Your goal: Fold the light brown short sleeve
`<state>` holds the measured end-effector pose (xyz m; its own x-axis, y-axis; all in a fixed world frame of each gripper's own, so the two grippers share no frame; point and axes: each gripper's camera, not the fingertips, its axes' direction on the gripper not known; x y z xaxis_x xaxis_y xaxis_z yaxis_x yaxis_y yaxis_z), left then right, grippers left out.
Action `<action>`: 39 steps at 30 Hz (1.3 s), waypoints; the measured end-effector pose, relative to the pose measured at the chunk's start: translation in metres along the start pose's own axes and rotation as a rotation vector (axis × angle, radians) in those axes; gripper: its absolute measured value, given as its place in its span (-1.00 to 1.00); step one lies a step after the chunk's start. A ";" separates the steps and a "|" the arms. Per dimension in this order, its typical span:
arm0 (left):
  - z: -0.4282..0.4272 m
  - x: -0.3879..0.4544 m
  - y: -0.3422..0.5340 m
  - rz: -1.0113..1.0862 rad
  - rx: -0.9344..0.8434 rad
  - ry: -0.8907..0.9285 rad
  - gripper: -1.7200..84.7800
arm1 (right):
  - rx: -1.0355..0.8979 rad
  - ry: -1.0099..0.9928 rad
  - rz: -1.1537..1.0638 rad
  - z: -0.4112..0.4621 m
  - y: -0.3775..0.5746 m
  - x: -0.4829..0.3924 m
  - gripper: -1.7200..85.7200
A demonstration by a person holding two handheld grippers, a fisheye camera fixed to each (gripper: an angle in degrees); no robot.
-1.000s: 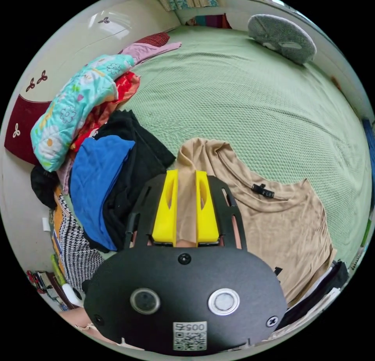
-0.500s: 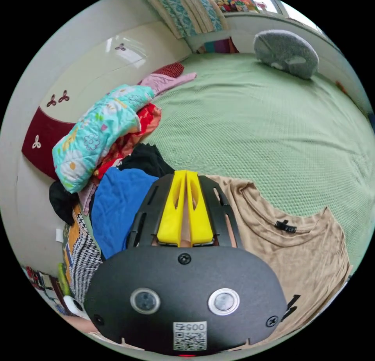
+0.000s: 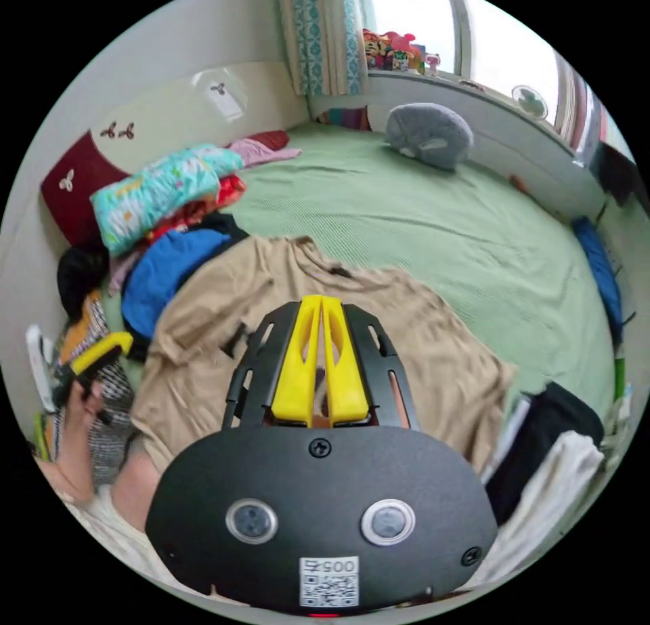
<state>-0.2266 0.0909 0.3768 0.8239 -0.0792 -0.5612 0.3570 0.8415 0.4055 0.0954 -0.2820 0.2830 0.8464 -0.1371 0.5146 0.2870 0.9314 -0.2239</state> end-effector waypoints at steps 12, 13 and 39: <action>-0.032 0.188 0.039 0.279 -0.025 0.197 -0.96 | -0.116 0.179 0.271 -0.189 0.174 0.114 -0.99; -0.032 0.200 0.041 0.298 -0.030 0.212 -0.96 | -0.122 0.175 0.278 -0.194 0.179 0.116 -0.99; 0.161 0.541 0.010 0.648 -0.165 0.313 -0.70 | -0.183 0.048 0.346 -0.226 0.269 0.236 -0.98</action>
<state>0.2934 -0.0289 0.1935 0.6742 0.5964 -0.4357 -0.2500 0.7393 0.6252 0.4741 -0.1399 0.1575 0.9260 0.1550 0.3443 0.0522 0.8506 -0.5232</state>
